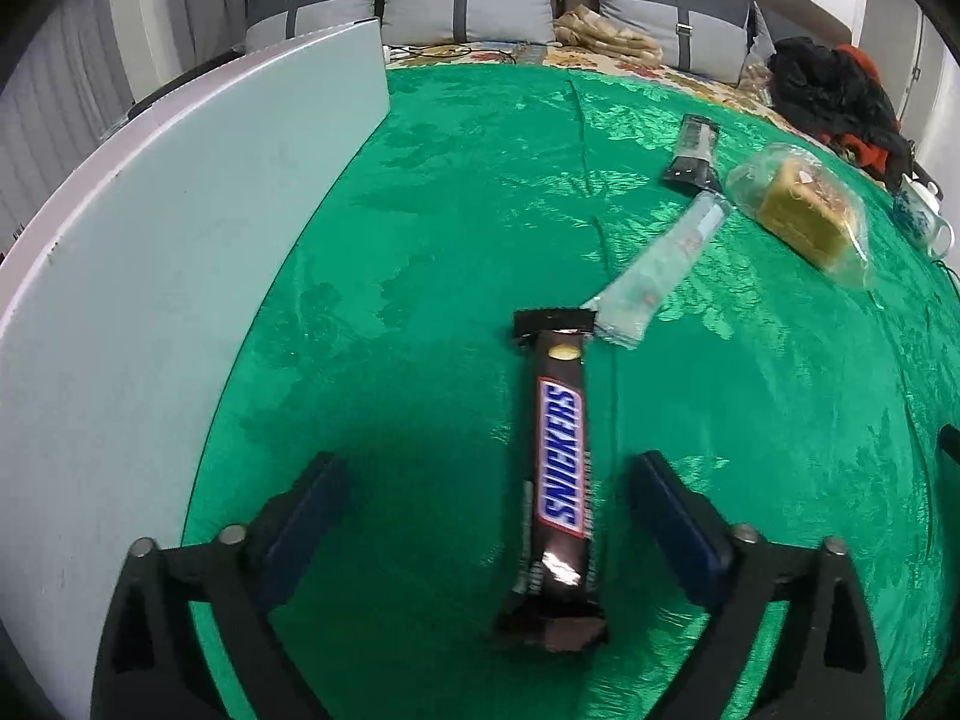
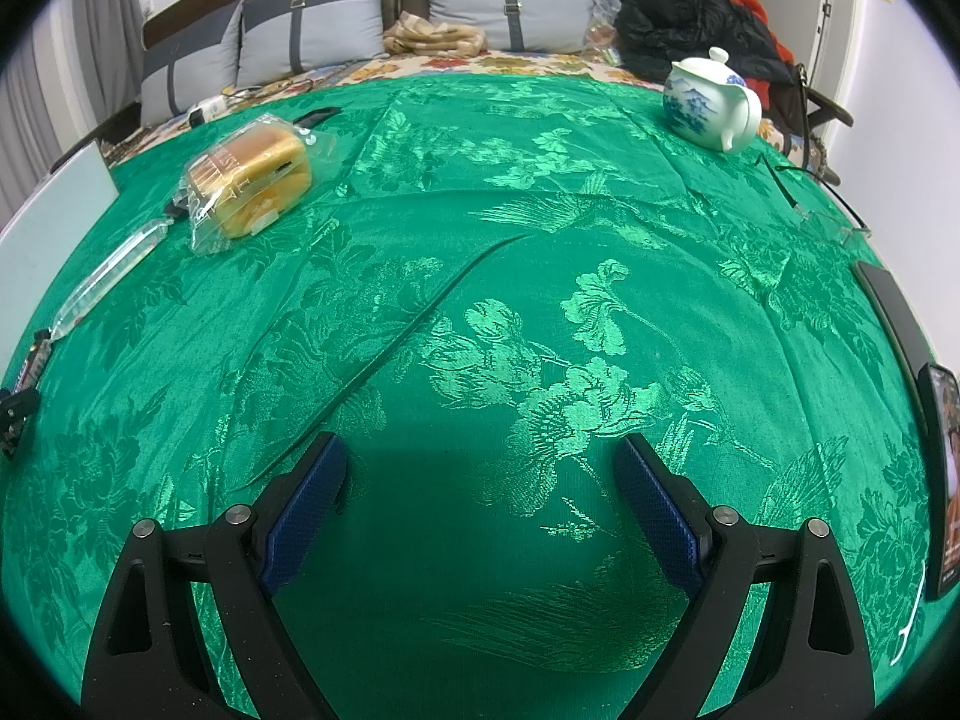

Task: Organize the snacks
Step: 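Set the Snickers bar back down and open left tool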

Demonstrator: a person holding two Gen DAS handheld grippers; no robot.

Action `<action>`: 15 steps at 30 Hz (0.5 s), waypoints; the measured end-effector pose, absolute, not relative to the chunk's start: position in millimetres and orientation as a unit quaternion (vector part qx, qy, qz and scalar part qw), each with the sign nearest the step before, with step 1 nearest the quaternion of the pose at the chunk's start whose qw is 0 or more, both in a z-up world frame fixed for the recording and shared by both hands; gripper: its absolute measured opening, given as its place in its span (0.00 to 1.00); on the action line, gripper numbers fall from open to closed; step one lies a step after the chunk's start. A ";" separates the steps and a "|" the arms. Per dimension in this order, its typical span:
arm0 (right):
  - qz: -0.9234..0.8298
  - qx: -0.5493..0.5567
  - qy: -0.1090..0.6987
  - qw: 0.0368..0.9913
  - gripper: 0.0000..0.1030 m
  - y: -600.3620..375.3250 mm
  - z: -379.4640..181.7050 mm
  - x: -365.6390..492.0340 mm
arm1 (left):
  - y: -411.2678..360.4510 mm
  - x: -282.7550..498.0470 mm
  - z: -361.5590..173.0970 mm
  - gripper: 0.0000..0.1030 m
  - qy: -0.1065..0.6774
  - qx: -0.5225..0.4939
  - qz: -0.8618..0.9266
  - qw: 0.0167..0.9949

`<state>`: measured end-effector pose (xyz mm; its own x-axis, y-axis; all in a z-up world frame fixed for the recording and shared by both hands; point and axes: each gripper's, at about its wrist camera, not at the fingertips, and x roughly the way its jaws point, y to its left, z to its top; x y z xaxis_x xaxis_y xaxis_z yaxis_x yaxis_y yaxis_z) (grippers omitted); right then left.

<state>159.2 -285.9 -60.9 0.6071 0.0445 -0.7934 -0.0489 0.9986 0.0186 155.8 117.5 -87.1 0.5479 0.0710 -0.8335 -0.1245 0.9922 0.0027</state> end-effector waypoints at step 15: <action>0.026 -0.003 0.443 0.896 0.91 -285.6 -60.8 159.2 | 125.9 153.5 -89.3 1.00 0.455 -0.015 0.025 0.890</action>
